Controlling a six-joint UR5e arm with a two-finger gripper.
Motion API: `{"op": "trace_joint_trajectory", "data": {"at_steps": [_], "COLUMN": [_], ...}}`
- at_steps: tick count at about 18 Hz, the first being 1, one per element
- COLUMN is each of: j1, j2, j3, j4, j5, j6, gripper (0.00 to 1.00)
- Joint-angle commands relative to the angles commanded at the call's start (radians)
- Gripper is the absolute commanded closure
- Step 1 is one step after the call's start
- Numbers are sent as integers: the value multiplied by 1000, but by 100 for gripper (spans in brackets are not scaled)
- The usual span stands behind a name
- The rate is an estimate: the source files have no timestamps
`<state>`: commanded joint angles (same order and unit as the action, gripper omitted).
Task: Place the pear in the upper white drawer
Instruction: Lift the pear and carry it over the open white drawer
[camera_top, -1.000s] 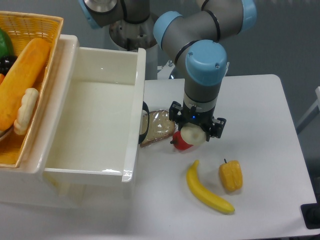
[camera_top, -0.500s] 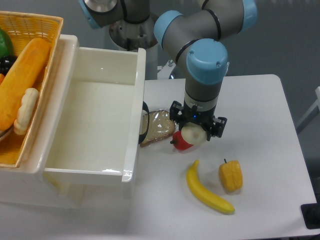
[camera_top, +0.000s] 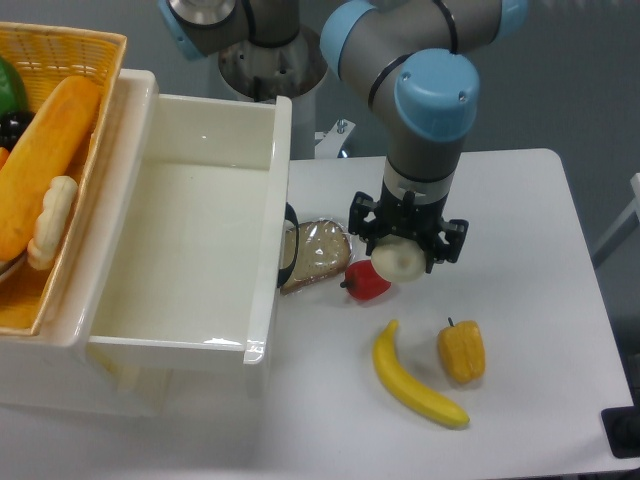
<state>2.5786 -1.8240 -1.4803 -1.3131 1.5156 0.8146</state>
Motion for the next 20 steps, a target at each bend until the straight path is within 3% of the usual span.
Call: {"op": "trace_joint_trajectory", "data": {"at_steps": [4, 9, 12, 15, 17, 20], "j1": [26, 55, 66, 60, 57, 52], "j2": [55, 133, 175, 216, 236, 262], "j3": [-2, -11, -11, -14, -18, -29], "j4": [0, -8, -73, -199, -235, -241], "j5": [-92, -192, -260, -317, -350, -385], "j6": [-138, -209, -221, -247, -249, -247], "gripper": [37, 37, 37, 37, 36, 36]}}
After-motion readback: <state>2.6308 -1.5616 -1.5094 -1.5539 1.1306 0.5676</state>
